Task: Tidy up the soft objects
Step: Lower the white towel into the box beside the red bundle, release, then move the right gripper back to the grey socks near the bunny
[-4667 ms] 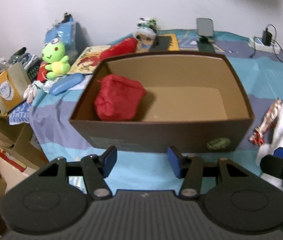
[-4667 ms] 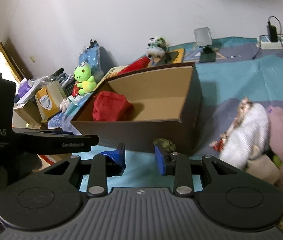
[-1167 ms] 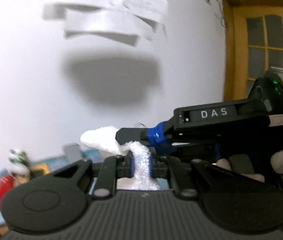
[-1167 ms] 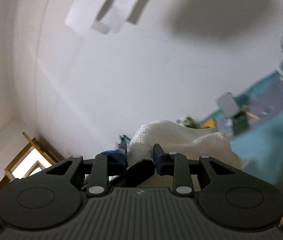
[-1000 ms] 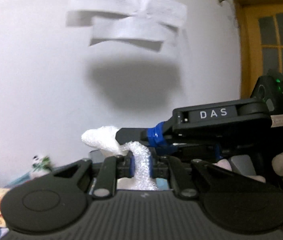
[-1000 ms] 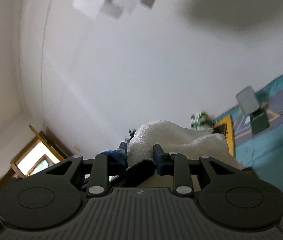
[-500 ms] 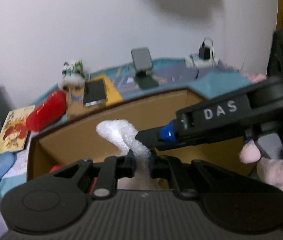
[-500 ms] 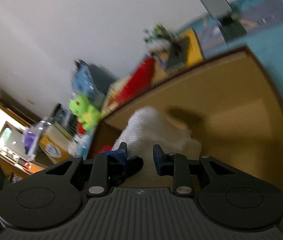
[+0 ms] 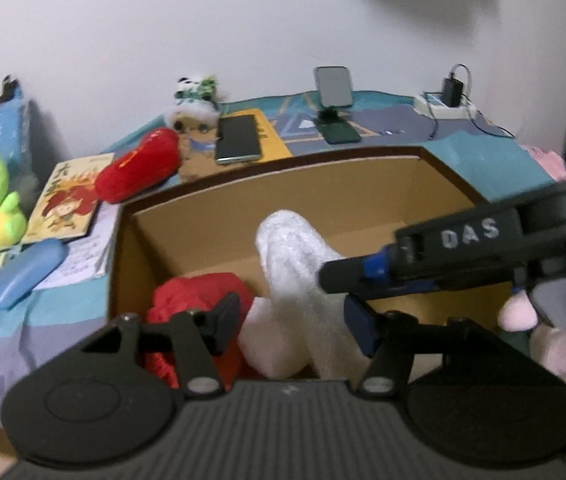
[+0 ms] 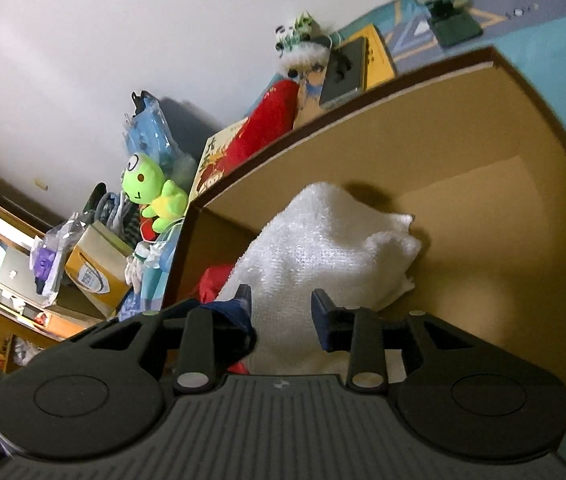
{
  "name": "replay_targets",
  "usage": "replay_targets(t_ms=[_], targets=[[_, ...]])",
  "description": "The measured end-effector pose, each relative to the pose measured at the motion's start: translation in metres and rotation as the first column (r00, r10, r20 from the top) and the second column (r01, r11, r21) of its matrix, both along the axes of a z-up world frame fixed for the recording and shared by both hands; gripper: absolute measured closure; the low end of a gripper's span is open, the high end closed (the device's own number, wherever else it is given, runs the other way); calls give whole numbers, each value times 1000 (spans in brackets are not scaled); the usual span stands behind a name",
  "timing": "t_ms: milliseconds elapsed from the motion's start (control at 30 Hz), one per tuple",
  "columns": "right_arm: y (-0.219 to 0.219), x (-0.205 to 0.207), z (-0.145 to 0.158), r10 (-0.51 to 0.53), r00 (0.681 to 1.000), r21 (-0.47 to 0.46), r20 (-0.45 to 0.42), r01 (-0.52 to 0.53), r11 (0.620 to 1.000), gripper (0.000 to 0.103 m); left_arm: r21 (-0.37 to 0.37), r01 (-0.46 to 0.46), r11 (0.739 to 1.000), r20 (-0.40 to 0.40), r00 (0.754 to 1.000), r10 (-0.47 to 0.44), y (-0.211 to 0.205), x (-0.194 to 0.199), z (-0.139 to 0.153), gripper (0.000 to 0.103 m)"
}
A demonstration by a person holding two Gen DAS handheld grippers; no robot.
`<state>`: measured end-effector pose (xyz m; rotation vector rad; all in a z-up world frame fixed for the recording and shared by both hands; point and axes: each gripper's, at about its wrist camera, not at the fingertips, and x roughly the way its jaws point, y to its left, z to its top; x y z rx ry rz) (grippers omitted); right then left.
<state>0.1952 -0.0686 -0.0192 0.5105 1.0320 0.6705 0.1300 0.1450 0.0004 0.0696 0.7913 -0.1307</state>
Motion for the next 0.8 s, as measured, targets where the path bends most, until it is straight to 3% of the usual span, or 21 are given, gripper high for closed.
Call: replay_targets(t_ms=[200, 433, 800], targets=[[-5, -11, 8, 9, 999, -5, 49, -9, 1000, 85, 26, -108, 994, -21, 994, 109, 0, -6, 17, 40], [-16, -31, 27, 32, 991, 0, 127, -32, 999, 85, 101, -227, 969, -12, 973, 229, -12, -23, 32, 39], [-50, -69, 38, 99, 977, -23, 191, -97, 995, 85, 152, -321, 935, 3, 946, 325, -49, -59, 43, 37]])
